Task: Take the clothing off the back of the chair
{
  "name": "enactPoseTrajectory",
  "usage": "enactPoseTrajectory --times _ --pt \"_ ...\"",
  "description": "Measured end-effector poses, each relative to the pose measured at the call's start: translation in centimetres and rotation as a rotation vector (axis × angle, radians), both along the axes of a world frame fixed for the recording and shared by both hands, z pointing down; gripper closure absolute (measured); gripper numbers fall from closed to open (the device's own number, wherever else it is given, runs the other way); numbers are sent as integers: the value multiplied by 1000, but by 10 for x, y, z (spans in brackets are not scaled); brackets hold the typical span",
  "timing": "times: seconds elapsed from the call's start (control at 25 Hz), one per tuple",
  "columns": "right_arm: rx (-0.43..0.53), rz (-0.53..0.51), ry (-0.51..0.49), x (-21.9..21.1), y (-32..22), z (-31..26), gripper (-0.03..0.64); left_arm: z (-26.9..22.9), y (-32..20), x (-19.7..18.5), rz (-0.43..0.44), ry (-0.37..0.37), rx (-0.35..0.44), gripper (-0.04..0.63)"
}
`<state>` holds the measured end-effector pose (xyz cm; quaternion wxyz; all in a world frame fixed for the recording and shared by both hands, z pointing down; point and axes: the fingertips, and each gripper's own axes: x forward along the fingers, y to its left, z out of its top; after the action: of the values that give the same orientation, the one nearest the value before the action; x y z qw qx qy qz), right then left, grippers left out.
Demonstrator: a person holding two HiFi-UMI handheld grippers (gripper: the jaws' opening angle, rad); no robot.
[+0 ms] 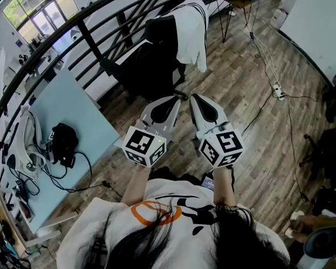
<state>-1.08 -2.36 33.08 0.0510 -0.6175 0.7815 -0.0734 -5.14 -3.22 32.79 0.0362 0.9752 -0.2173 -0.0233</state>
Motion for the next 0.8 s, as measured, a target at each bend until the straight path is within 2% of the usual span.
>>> enactPoseTrajectory --times 0.56,0.8 --pt "-5 -12 -40 5 -8 4 606 2 -8 -3 -25 11 -29 495" --pt "6 -25 -24 9 -5 4 575 5 -7 4 -24 10 -36 495"
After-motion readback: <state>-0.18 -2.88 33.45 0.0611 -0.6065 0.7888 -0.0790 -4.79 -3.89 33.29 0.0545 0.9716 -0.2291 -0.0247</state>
